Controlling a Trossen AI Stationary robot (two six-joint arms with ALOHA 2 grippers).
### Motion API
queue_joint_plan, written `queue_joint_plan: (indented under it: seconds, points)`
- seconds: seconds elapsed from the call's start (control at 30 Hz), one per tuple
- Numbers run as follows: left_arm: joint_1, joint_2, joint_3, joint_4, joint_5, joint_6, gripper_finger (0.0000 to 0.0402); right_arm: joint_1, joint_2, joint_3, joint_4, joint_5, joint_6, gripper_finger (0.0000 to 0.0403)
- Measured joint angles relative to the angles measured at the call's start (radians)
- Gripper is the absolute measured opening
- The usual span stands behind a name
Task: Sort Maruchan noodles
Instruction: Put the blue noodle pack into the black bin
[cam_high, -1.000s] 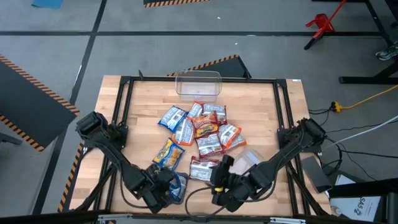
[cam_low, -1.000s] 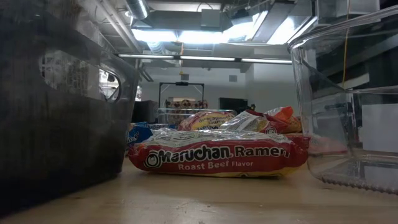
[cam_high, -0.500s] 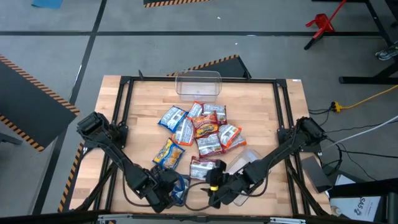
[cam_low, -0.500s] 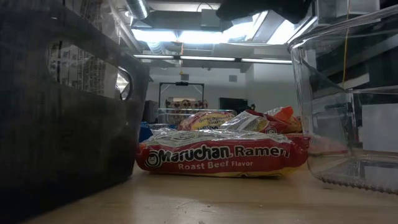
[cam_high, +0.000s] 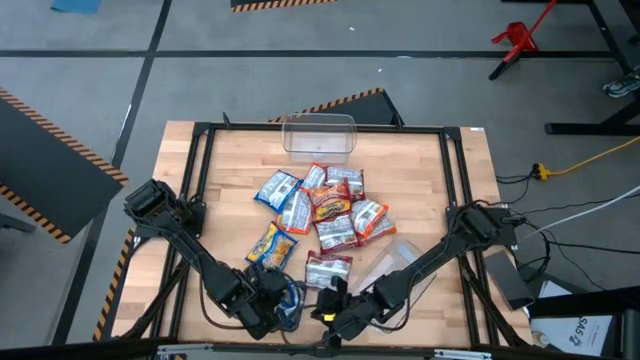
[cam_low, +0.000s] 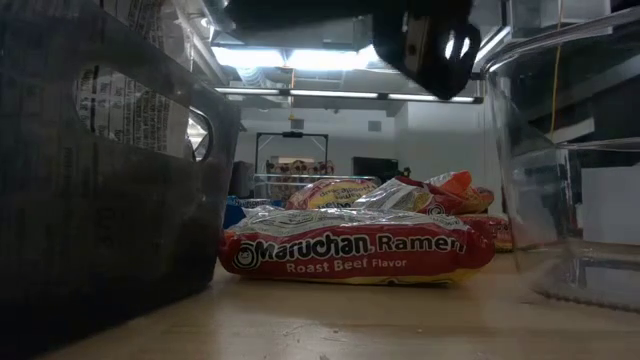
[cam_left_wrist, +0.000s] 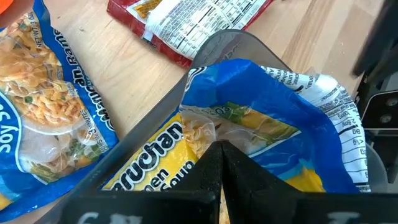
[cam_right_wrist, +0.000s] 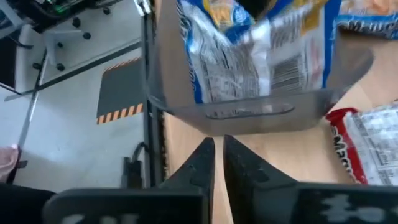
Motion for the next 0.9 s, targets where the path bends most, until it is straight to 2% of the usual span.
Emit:
queue_joint_plan:
  seconds: [0.23, 0.67, 0.9]
  points:
    - [0.000, 0.000, 0.000, 0.035, -0.001, 0.000, 0.0000, -0.026, 0.049, 0.010, 0.013, -0.006, 0.001, 0.0002]
    - [0.012, -0.001, 0.000, 0.122, -0.027, 0.049, 0.0000, -0.106, 0.083, 0.011, 0.085, -0.066, -0.055, 0.0002]
    - [0.022, -0.002, 0.000, 0.114, -0.030, 0.085, 0.0000, -0.143, 0.083, 0.010, 0.094, -0.092, -0.077, 0.0002]
